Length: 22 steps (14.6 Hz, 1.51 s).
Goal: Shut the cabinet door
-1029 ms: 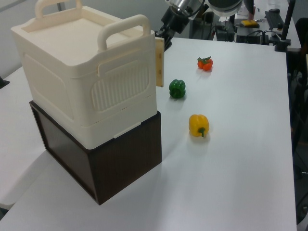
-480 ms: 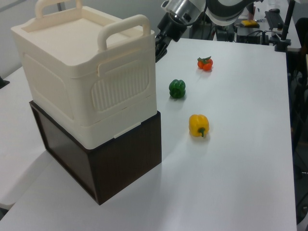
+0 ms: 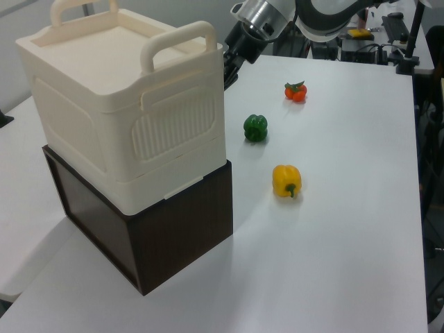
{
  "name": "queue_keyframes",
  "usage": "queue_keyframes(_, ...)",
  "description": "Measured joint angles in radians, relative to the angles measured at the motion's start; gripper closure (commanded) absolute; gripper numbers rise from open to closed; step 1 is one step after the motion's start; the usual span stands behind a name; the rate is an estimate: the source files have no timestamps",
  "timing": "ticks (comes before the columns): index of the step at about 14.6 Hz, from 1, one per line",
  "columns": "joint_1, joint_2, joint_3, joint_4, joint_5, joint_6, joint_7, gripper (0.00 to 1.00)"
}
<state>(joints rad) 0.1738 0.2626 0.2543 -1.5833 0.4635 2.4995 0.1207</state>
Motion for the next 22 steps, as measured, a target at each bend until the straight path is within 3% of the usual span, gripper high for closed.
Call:
queue_keyframes(2,-0.004,-0.006,0.000,-0.003,-0.001,-0.011,0.000,1.00)
queue_keyframes(3,-0.013,-0.014,-0.001,-0.004,-0.006,-0.046,0.000,0.92)
queue_keyframes(7,-0.051,-0.088,-0.071,-0.003,-0.090,-0.361,0.000,0.30)
queue_keyframes(8,-0.057,-0.113,-0.096,-0.003,-0.120,-0.441,0.000,0.00)
queue_keyframes(13,-0.060,-0.248,-0.203,-0.003,-0.255,-0.810,0.000,0.00)
queue_keyframes(17,-0.057,-0.343,-0.295,-0.004,-0.285,-0.981,0.001,0.00)
queue_keyframes(22,-0.019,-0.364,-0.376,-0.014,-0.333,-0.983,0.000,0.00)
